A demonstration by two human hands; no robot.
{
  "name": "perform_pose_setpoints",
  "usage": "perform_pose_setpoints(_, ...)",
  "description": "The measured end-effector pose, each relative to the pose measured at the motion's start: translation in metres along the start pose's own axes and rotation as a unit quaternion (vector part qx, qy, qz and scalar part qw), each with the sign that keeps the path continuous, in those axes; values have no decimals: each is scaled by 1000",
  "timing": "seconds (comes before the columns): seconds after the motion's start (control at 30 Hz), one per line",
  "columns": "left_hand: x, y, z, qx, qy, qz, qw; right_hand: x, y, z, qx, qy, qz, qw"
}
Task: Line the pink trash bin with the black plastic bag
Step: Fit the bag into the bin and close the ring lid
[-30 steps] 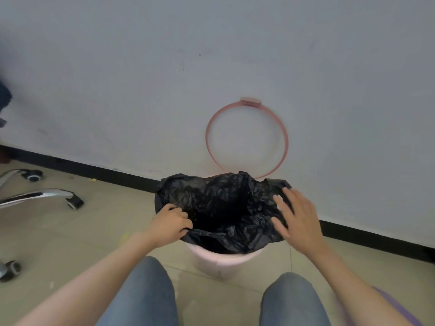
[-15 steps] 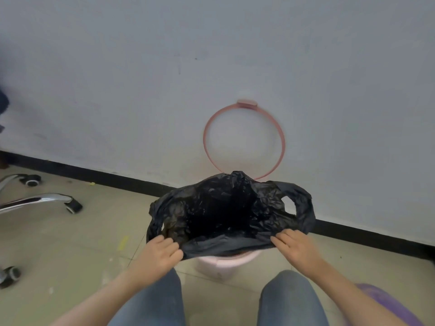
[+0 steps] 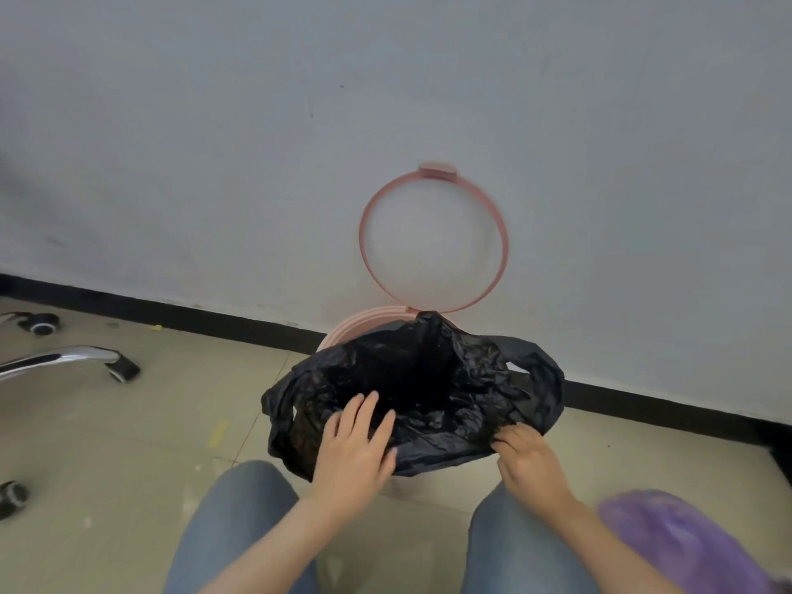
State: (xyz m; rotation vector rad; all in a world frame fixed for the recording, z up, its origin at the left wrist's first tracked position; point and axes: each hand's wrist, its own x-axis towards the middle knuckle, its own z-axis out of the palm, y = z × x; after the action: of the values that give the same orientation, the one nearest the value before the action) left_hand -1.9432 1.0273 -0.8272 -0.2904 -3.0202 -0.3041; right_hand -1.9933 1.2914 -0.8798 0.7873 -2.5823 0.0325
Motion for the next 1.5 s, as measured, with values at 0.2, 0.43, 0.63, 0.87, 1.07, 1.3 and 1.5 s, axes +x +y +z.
perform_pose_setpoints(0.2, 17, -5, 33, 91, -143, 6, 986, 2, -5, -13, -23, 133, 105, 985)
perform_pose_setpoints(0.43, 9, -13, 42, 113, -167, 20, 979, 57, -6, -11, 157, -186, 366, 898)
perform_pose_setpoints(0.63, 4, -23, 34, 135, -1, 142, 981, 64, -2, -6, 588, -193, 425, 660)
perform_pose_setpoints(0.87, 50, -43, -4, 46, -10, -182, 982, 64, -15, -11, 219, -103, 334, 911)
perform_pose_setpoints(1.07, 77, -54, 15, -129, -105, -277, 946, 83, -15, 12, 387, -233, 370, 812)
perform_pose_setpoints(1.3, 56, -50, 15, -288, -46, -332, 897, 60, -18, 7, 534, -192, 387, 727)
perform_pose_setpoints(1.5, 18, -41, 4, -63, -57, -338, 937, 39, -5, -15, 462, -272, 333, 776)
